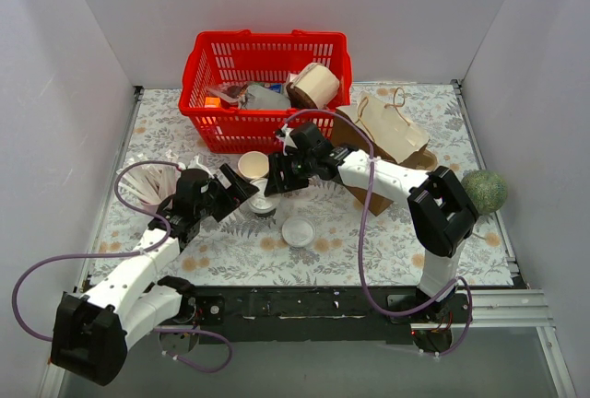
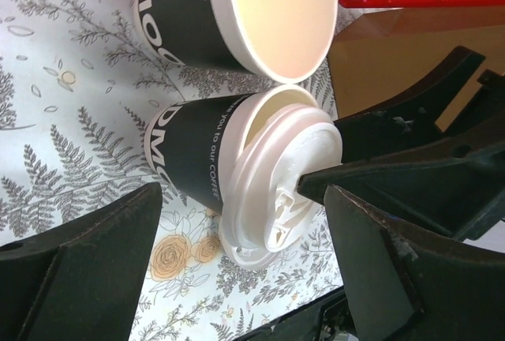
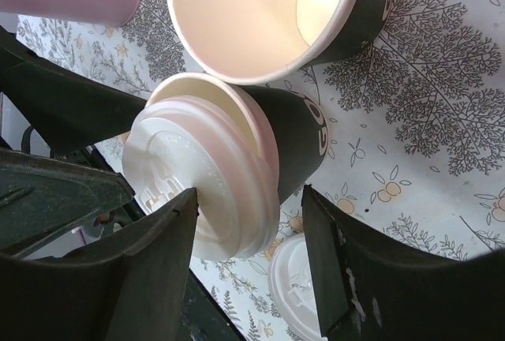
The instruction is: Pack the takeout coffee
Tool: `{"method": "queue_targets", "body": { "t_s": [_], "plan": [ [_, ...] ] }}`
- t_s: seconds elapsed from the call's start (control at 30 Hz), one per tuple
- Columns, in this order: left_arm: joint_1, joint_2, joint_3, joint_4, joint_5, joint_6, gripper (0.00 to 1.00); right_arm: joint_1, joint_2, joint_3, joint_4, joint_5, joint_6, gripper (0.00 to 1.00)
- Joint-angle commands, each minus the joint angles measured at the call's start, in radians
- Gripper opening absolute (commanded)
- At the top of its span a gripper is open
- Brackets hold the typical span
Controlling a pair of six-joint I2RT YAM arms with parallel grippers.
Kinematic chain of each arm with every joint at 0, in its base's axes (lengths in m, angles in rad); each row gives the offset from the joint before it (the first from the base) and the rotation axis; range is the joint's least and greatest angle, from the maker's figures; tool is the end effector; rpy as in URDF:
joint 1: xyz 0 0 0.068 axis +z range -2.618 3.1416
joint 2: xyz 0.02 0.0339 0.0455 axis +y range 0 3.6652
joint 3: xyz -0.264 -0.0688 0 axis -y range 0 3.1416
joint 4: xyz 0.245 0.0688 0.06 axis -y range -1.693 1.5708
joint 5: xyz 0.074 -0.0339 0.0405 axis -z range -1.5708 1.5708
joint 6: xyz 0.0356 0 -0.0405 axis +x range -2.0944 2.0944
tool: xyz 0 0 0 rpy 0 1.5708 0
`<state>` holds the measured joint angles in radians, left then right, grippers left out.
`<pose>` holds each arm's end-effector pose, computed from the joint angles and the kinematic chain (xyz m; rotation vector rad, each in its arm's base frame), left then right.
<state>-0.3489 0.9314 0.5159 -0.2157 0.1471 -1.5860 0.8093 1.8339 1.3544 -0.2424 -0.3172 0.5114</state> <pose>0.1852 -0.0729 0.2169 -1.3640 2.0767 -1.1418 0.2781 0.3078 0.2374 -0.5435 2.4180 0.9975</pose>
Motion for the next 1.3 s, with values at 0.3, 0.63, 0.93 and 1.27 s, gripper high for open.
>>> {"method": "queue_targets", "body": {
  "t_s": [0.3, 0.63, 0.93, 1.27],
  "plan": [
    [0.027, 0.067, 0.015, 0.211, 0.063, 0.106, 0.84, -0.025, -0.008, 0.017, 0.071, -0.072, -0.017, 0.64],
    [0.031, 0.164, 0.035, 0.294, 0.054, 0.162, 0.78, -0.033, 0.021, 0.026, 0.083, -0.079, 0.007, 0.63],
    [0.031, 0.231, 0.032, 0.444, 0.143, 0.225, 0.77, -0.039, 0.045, 0.031, 0.118, -0.108, -0.005, 0.61],
    [0.031, 0.201, -0.034, 0.496, 0.235, 0.190, 0.60, -0.039, 0.039, 0.026, 0.118, -0.097, -0.002, 0.59]
  ]
}}
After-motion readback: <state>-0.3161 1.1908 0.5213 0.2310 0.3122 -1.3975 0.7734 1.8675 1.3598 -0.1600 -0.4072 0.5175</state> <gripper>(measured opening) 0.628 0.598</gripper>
